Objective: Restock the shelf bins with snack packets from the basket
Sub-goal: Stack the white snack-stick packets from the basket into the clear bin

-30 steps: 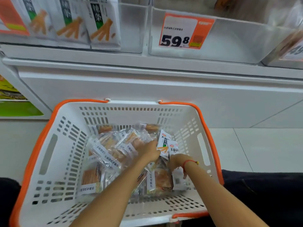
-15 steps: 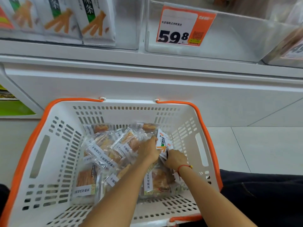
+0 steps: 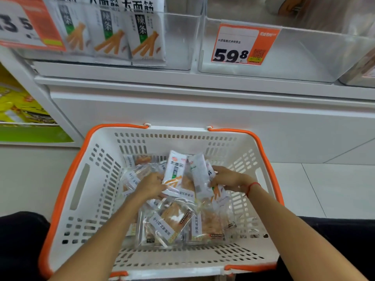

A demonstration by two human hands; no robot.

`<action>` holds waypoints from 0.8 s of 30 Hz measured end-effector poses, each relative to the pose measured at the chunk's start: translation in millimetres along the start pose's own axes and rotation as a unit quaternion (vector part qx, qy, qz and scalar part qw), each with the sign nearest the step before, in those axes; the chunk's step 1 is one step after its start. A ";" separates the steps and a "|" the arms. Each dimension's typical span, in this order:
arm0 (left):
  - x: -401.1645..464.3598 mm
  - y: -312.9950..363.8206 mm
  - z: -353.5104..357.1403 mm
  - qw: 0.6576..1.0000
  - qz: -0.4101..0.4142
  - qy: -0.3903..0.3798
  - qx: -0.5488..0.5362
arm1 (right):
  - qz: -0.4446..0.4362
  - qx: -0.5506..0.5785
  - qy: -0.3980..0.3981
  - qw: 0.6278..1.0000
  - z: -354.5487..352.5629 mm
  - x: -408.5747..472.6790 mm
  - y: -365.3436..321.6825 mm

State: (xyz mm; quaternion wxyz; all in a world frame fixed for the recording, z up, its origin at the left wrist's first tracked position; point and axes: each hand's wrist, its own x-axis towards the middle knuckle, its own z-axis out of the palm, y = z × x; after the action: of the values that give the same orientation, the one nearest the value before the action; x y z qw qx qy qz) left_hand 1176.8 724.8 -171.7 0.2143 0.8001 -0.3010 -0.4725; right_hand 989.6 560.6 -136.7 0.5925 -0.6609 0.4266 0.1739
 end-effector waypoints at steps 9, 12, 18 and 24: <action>-17.3 -40.1 -21.1 0.996 -0.090 0.002 0.004 | -0.022 0.001 0.044 0.999 76.5 27.9 -17.8; -17.1 -40.6 -21.6 0.995 -0.085 0.003 -0.047 | -0.049 0.008 0.142 0.989 85.8 31.7 -17.4; -14.0 -32.6 -22.0 0.993 -0.041 0.090 -0.065 | -0.052 0.044 0.128 0.989 80.7 29.6 -10.7; -9.6 -39.7 -27.9 0.993 -0.036 0.112 -0.017 | -0.052 0.158 0.079 0.983 76.9 32.8 -33.4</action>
State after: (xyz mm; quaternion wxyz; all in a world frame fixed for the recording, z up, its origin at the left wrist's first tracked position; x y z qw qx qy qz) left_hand 1209.0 761.9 -177.7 0.2426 0.8548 -0.2378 -0.3923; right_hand 1055.4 618.3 -157.9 0.6626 -0.5914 0.4592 0.0207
